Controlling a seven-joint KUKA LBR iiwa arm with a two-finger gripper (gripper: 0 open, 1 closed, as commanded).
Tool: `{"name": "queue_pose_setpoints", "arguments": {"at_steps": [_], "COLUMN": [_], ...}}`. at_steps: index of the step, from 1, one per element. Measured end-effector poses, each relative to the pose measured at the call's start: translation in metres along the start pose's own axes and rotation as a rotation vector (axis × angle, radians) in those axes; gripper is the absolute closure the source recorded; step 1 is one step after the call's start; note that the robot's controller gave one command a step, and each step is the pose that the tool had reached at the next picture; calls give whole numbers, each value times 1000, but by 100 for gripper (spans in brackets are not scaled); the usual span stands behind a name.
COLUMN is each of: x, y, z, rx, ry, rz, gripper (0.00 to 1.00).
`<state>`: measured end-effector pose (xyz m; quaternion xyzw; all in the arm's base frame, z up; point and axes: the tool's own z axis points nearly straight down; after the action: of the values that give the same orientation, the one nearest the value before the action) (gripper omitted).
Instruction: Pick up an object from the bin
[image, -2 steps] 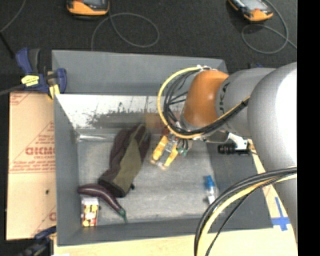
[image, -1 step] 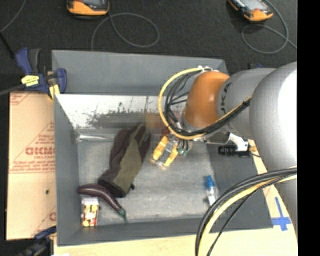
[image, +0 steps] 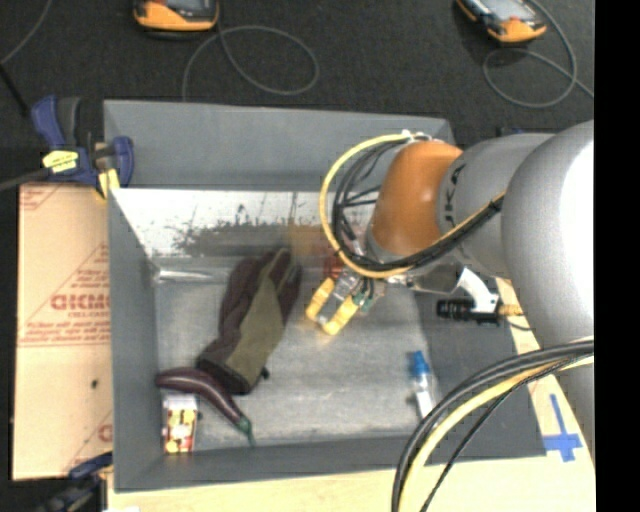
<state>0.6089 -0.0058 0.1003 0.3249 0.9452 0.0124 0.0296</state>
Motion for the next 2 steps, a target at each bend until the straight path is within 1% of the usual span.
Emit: {"name": "queue_pose_setpoints", "arguments": {"at_steps": [1, 2], "x": [4, 5], "y": [-5, -10], "z": [-10, -43], "rx": [7, -1], "ry": [2, -4], "rz": [-13, -266], "gripper": [100, 100]}}
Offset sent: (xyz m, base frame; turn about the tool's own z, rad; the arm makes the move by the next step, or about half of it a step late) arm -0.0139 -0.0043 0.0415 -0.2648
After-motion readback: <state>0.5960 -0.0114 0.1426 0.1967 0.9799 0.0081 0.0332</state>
